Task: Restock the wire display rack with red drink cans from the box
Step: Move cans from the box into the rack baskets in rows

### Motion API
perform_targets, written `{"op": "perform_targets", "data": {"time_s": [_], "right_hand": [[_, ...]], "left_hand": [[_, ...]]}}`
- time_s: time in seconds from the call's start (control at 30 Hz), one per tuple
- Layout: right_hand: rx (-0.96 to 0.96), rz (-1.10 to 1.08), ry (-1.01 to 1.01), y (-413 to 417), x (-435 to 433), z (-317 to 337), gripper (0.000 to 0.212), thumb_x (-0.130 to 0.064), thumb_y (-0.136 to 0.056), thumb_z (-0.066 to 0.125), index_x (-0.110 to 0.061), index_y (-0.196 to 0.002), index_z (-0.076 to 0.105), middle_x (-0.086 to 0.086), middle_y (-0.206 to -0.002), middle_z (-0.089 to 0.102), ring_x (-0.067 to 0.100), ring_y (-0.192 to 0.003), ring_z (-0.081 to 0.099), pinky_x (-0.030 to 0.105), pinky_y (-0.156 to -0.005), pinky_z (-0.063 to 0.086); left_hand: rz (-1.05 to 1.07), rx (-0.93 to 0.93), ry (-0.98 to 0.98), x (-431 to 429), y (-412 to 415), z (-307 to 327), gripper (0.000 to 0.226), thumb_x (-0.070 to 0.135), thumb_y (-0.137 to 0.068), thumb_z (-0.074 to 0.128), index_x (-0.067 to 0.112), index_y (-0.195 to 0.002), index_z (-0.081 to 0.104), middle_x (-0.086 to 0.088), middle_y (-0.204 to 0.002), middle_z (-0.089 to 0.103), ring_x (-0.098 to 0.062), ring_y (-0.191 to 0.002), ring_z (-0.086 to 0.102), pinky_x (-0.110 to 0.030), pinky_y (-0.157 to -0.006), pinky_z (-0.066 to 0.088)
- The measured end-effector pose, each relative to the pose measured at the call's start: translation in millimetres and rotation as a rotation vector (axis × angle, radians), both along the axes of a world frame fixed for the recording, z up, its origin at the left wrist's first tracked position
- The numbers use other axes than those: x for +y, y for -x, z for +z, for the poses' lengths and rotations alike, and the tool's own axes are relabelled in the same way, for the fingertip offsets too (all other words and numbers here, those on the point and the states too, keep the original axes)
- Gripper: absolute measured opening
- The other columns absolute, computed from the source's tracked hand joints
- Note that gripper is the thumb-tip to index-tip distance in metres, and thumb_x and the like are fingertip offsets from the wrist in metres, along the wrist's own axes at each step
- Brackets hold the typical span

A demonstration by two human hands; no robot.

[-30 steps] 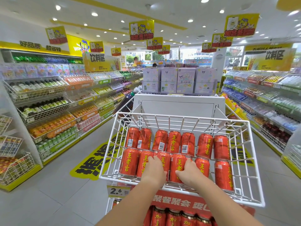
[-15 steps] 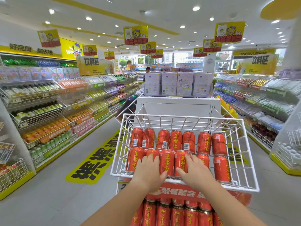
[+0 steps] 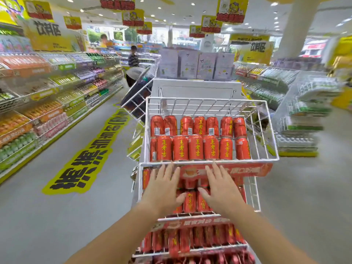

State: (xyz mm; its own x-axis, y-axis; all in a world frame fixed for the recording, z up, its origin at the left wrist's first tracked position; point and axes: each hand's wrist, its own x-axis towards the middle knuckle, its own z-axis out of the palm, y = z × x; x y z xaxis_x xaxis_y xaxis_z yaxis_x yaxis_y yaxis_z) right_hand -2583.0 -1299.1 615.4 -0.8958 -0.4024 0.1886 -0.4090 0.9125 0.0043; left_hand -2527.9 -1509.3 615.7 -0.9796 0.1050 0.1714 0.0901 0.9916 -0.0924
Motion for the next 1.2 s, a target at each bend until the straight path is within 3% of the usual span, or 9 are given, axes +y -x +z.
{"op": "perform_targets", "data": {"time_s": [0.13, 0.27, 0.57, 0.7, 0.8, 0.9, 0.97, 1.1, 1.2], "right_hand": [[-0.060, -0.037, -0.024, -33.4, -12.9, -39.3, 0.090, -0.068, -0.085, 0.017, -0.015, -0.158, 0.019, 0.011, -0.166, 0.014, 0.034, -0.151, 0.014, 0.047, -0.122, 0.020], [-0.093, -0.010, -0.077, -60.6, -19.6, -88.7, 0.084, -0.066, -0.088, 0.028, -0.013, -0.154, 0.032, 0.013, -0.161, 0.028, 0.036, -0.148, 0.026, 0.052, -0.118, 0.028], [-0.376, 0.075, -0.188, -104.9, -17.0, -284.6, 0.078, -0.058, -0.087, 0.034, -0.005, -0.142, 0.051, 0.020, -0.147, 0.049, 0.042, -0.134, 0.047, 0.053, -0.106, 0.044], [-0.534, 0.115, -0.254, -131.5, -10.8, -386.1, 0.079, -0.054, -0.090, 0.033, -0.004, -0.151, 0.036, 0.020, -0.158, 0.030, 0.041, -0.145, 0.029, 0.051, -0.117, 0.030], [-0.610, 0.123, -0.259, -151.7, -5.6, -455.7, 0.082, -0.059, -0.089, 0.024, -0.004, -0.148, 0.040, 0.022, -0.156, 0.035, 0.042, -0.143, 0.033, 0.054, -0.113, 0.035], [-0.742, 0.115, -0.261, -172.9, 3.5, -536.4, 0.078, -0.060, -0.093, 0.020, -0.015, -0.157, 0.017, 0.013, -0.164, 0.015, 0.033, -0.152, 0.010, 0.051, -0.122, 0.017], [-0.758, 0.135, -0.272, -186.5, 8.9, -589.9, 0.085, -0.064, -0.086, 0.010, -0.016, -0.156, 0.021, 0.012, -0.162, 0.023, 0.034, -0.150, 0.015, 0.054, -0.121, 0.017], [-0.888, 0.102, -0.274, -213.7, 21.9, -689.5, 0.094, -0.069, -0.078, 0.000, -0.020, -0.158, 0.011, 0.008, -0.165, 0.014, 0.031, -0.152, 0.012, 0.049, -0.122, 0.020], [-0.964, 0.029, -0.226, -228.0, 31.1, -752.3, 0.077, -0.065, -0.094, 0.021, -0.023, -0.157, 0.009, 0.004, -0.165, 0.014, 0.028, -0.152, 0.011, 0.045, -0.123, 0.021]], "left_hand": [[-0.024, -0.045, -0.048, -11.7, -34.8, -31.8, 0.089, 0.067, -0.095, 0.032, 0.016, -0.163, 0.005, -0.014, -0.170, 0.008, -0.034, -0.156, 0.007, -0.056, -0.124, 0.011], [-0.019, -0.070, -0.072, -19.1, -59.9, -79.6, 0.090, 0.069, -0.097, 0.029, 0.016, -0.163, 0.001, -0.017, -0.170, 0.002, -0.037, -0.157, 0.001, -0.060, -0.122, 0.003], [0.078, -0.274, -0.122, -22.3, -115.8, -270.9, 0.085, 0.063, -0.096, 0.027, 0.011, -0.162, 0.014, -0.022, -0.167, 0.017, -0.040, -0.154, 0.016, -0.059, -0.120, 0.022], [0.102, -0.407, -0.066, -24.0, -142.5, -372.4, 0.087, 0.063, -0.093, 0.029, 0.009, -0.160, 0.021, -0.023, -0.162, 0.028, -0.042, -0.150, 0.026, -0.059, -0.116, 0.029], [0.124, -0.519, -0.064, -18.9, -160.4, -453.3, 0.088, 0.063, -0.091, 0.034, 0.009, -0.159, 0.025, -0.024, -0.162, 0.029, -0.042, -0.149, 0.027, -0.060, -0.115, 0.028], [0.120, -0.619, -0.086, -9.0, -182.8, -535.3, 0.085, 0.062, -0.090, 0.033, 0.007, -0.155, 0.037, -0.026, -0.157, 0.038, -0.044, -0.144, 0.038, -0.061, -0.113, 0.032], [0.124, -0.667, -0.090, -1.5, -200.1, -587.8, 0.084, 0.060, -0.089, 0.029, 0.008, -0.154, 0.038, -0.025, -0.156, 0.040, -0.043, -0.142, 0.041, -0.060, -0.113, 0.036], [0.136, -0.795, -0.102, 11.3, -228.9, -680.4, 0.085, 0.062, -0.094, 0.015, 0.012, -0.162, 0.012, -0.020, -0.166, 0.020, -0.039, -0.153, 0.021, -0.059, -0.119, 0.026], [0.132, -0.879, -0.100, 17.3, -241.2, -740.2, 0.084, 0.063, -0.100, 0.027, 0.013, -0.162, -0.001, -0.017, -0.169, 0.011, -0.037, -0.155, 0.013, -0.055, -0.123, 0.021]]}}
